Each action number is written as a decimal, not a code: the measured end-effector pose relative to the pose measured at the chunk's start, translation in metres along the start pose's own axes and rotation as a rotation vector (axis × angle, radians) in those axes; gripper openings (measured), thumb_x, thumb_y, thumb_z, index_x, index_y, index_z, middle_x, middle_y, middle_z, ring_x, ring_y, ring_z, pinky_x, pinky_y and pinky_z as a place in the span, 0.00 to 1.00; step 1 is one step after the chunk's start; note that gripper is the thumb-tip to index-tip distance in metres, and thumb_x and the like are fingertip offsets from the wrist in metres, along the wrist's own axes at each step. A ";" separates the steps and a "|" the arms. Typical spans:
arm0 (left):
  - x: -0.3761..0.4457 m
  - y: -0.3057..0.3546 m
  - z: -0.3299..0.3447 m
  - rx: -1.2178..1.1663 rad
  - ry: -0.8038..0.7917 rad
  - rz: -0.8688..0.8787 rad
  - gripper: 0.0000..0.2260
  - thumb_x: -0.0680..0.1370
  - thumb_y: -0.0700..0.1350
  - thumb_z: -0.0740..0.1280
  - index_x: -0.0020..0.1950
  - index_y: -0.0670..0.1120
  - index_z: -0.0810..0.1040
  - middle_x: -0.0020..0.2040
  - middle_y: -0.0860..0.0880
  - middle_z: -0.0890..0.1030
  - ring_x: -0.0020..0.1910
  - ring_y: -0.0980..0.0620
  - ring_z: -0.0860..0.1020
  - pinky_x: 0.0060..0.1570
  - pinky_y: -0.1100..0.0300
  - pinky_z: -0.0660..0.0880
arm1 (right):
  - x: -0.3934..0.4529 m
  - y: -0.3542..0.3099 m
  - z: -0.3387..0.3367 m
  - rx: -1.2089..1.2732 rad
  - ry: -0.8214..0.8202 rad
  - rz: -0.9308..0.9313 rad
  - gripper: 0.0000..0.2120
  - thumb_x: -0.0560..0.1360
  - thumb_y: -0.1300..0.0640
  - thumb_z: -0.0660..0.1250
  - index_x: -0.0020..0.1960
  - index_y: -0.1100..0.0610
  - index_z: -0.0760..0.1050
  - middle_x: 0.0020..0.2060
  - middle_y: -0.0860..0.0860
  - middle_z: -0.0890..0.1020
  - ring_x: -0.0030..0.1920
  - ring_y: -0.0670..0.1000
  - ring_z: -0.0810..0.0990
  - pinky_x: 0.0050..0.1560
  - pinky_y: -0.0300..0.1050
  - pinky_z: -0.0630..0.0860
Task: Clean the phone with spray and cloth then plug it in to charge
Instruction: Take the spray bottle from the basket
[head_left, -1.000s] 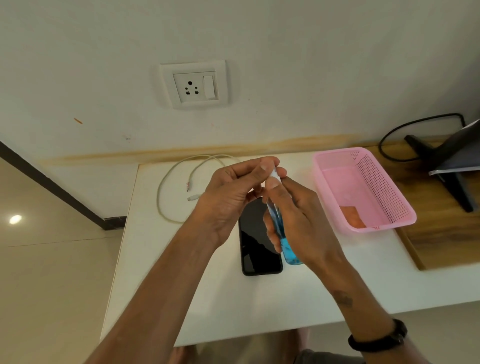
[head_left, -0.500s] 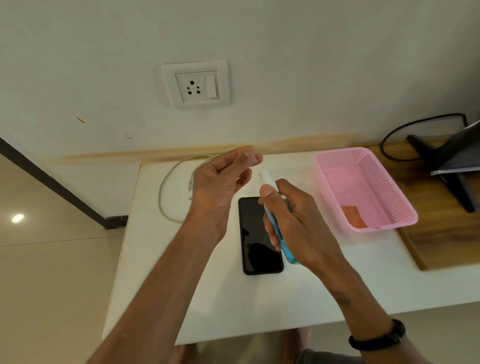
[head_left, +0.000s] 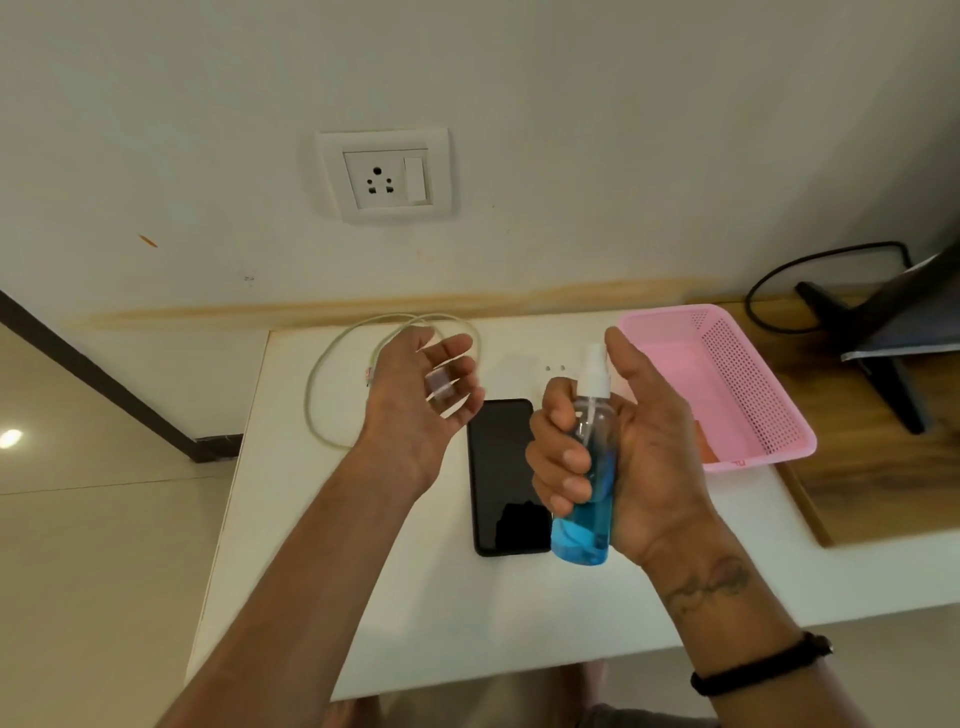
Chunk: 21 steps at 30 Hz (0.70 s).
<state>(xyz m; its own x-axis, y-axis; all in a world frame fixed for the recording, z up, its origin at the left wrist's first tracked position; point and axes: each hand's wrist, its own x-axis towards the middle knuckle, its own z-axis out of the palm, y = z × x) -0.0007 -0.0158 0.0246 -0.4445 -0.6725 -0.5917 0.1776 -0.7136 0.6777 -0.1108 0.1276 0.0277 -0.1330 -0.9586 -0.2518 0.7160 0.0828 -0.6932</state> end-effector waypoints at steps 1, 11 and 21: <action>0.000 0.000 0.000 0.040 0.021 -0.010 0.15 0.81 0.51 0.66 0.44 0.42 0.85 0.35 0.47 0.80 0.35 0.51 0.76 0.40 0.59 0.76 | 0.000 0.000 -0.001 0.014 -0.001 0.011 0.30 0.78 0.33 0.58 0.38 0.60 0.70 0.26 0.54 0.72 0.24 0.51 0.71 0.32 0.43 0.68; 0.003 -0.008 0.005 0.470 -0.056 0.092 0.17 0.82 0.57 0.67 0.41 0.48 0.85 0.26 0.52 0.67 0.25 0.55 0.65 0.32 0.60 0.68 | 0.006 0.002 -0.004 -0.060 0.299 0.039 0.27 0.77 0.35 0.61 0.38 0.59 0.78 0.34 0.57 0.79 0.31 0.53 0.77 0.38 0.46 0.78; 0.027 -0.028 -0.023 1.665 -0.034 0.525 0.17 0.87 0.45 0.57 0.74 0.52 0.75 0.71 0.49 0.77 0.66 0.47 0.78 0.61 0.51 0.77 | 0.006 0.002 -0.007 -0.208 0.525 0.083 0.25 0.81 0.37 0.59 0.44 0.58 0.79 0.31 0.55 0.79 0.27 0.50 0.77 0.32 0.43 0.79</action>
<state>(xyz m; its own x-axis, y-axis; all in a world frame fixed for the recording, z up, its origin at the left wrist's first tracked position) 0.0027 -0.0183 -0.0207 -0.6609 -0.7266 -0.1878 -0.7081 0.5208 0.4768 -0.1149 0.1241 0.0196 -0.4428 -0.6868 -0.5764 0.5957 0.2551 -0.7616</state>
